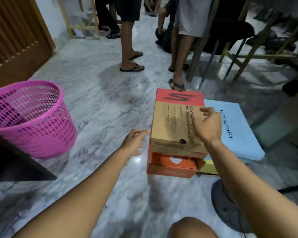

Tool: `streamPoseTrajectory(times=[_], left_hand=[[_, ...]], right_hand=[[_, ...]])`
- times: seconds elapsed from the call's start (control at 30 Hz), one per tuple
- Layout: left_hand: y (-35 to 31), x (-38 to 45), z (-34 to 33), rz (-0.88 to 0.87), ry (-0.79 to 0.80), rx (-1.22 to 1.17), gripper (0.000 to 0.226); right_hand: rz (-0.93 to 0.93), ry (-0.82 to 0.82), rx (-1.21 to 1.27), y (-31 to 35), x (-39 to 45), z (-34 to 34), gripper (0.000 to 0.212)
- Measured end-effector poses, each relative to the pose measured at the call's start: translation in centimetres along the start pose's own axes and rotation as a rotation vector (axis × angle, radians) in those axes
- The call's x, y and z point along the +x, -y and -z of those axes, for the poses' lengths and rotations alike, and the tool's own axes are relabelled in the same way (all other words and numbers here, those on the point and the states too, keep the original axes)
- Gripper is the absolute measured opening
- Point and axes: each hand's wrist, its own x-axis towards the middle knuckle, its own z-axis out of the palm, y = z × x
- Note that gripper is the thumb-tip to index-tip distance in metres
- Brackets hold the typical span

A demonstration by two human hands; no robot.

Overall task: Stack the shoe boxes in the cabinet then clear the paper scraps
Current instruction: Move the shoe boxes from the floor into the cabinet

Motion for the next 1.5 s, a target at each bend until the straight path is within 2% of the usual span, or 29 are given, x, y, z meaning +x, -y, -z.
streamPoseTrajectory(times=[0.07,0.13,0.23,0.33,0.4,0.5,0.57,0.67,0.7,0.8,0.87,0.93,1.03,1.17,1.27,1.37,1.43,1.5], left_hand=[[-0.4,1.1,-2.2,0.06,0.039,0.004,0.042],[-0.4,2.0,-3.8,0.099,0.093,-0.005,0.045],[0.4,3.1,-4.7,0.108,0.145,-0.07,0.055],[1.7,3.7,-3.6,0.088,0.089,-0.191,0.052],[2.8,3.2,-2.1,0.077,0.068,-0.227,0.054],[5.0,1.3,1.7,0.074,0.066,-0.285,0.062],[6.4,-0.5,4.7,0.076,0.07,-0.308,0.078],[7.8,-4.3,9.5,0.042,0.089,-0.265,0.099],[8.4,-5.8,11.0,0.033,0.103,-0.237,0.103],[9.9,-10.8,15.6,0.041,0.134,-0.168,0.103],[10.7,-14.0,18.4,0.023,0.119,-0.158,0.092],[11.0,-17.0,20.6,-0.003,0.063,-0.183,0.08],[11.0,-21.5,23.6,-0.05,-0.03,-0.235,0.074],[12.0,-27.6,28.1,-0.083,-0.263,-0.13,0.097],[13.2,-32.5,31.5,-0.157,-0.419,-0.09,0.081],[14.3,-37.4,34.3,-0.172,-0.612,-0.192,0.071],[14.3,-40.3,35.7,-0.24,-0.734,-0.27,0.068],[13.8,-42.8,37.0,-0.339,-0.889,-0.335,0.069]], right_hand=[[-0.185,0.034,-0.05,-2.1,1.2,0.6,0.076],[-0.274,0.111,-0.093,-3.3,1.4,0.4,0.086],[-0.271,0.164,-0.137,-4.2,1.5,-0.3,0.084],[-0.258,0.176,-0.1,-4.6,1.8,-0.7,0.08],[-0.249,0.189,-0.047,-4.8,1.9,-0.9,0.061],[-0.245,0.21,0.168,-4.0,1.5,-1.3,0.058],[-0.29,0.34,0.365,-2.8,0.7,-1.7,0.057],[-0.322,0.604,0.458,-1.3,-0.6,-3.5,0.093],[-0.309,0.662,0.477,-0.6,-1.4,-4.0,0.094],[-0.273,0.746,0.501,1.3,-4.4,-6.0,0.074],[-0.243,0.833,0.519,2.9,-7.3,-7.1,0.069],[-0.172,0.915,0.514,4.6,-10.4,-8.3,0.073],[-0.089,1.052,0.474,7.3,-15.0,-10.1,0.09],[0.036,1.266,0.461,11.9,-20.7,-13.5,0.086],[0.116,1.381,0.47,16.7,-25.3,-15.3,0.08],[0.197,1.5,0.516,21.0,-29.4,-16.5,0.068],[0.247,1.561,0.538,22.9,-31.7,-17.2,0.067],[0.133,1.578,0.647,24.2,-33.6,-18.1,0.073]])
